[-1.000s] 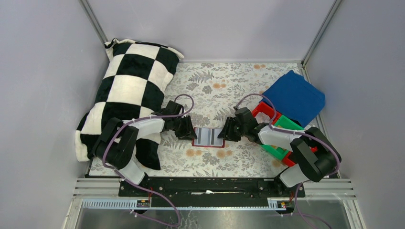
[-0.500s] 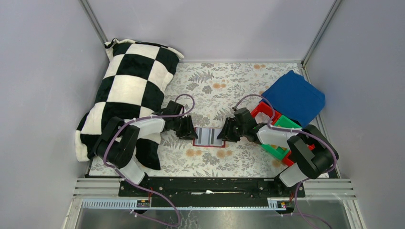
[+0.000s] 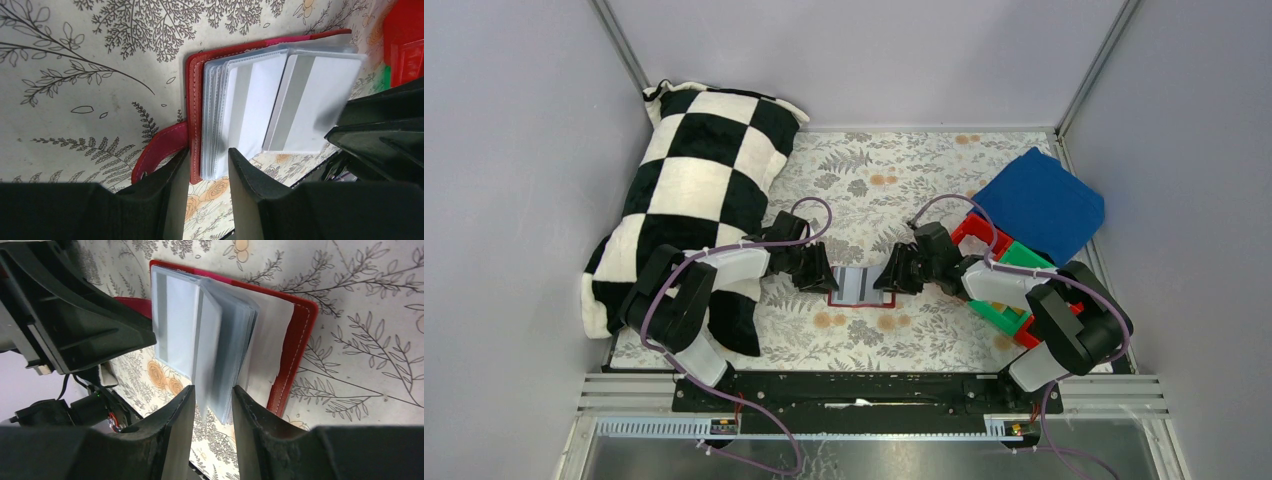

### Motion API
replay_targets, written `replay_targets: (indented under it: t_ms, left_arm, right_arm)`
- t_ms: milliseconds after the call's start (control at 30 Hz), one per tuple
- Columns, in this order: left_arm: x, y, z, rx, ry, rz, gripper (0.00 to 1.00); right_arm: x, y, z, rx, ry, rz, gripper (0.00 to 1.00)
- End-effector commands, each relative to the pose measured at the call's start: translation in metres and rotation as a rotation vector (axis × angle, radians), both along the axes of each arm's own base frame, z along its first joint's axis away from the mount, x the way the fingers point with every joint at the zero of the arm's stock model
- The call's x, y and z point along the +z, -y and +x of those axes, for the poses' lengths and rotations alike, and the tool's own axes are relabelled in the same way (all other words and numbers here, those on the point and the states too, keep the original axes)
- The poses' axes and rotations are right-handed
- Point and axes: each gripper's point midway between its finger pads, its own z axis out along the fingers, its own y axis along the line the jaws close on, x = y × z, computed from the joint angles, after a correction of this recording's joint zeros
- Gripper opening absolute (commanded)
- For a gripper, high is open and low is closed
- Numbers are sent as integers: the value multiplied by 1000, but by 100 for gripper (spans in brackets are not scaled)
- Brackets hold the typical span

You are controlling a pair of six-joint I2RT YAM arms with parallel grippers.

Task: Take the credit cards out of the card holder
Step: Remove the credit card from the card holder.

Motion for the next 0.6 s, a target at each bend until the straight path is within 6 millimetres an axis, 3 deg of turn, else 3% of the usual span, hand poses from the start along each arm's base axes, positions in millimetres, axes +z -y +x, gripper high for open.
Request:
replay_targets:
  t_ms: [0,567]
  left_arm:
    - [4,9,2,-32,31,-30,38]
    - [8,11,3,-38,39,-40,38]
  right_arm:
    - [47,-32,11,58,89,141,40]
    - [51,-45,10,88,96,159,39]
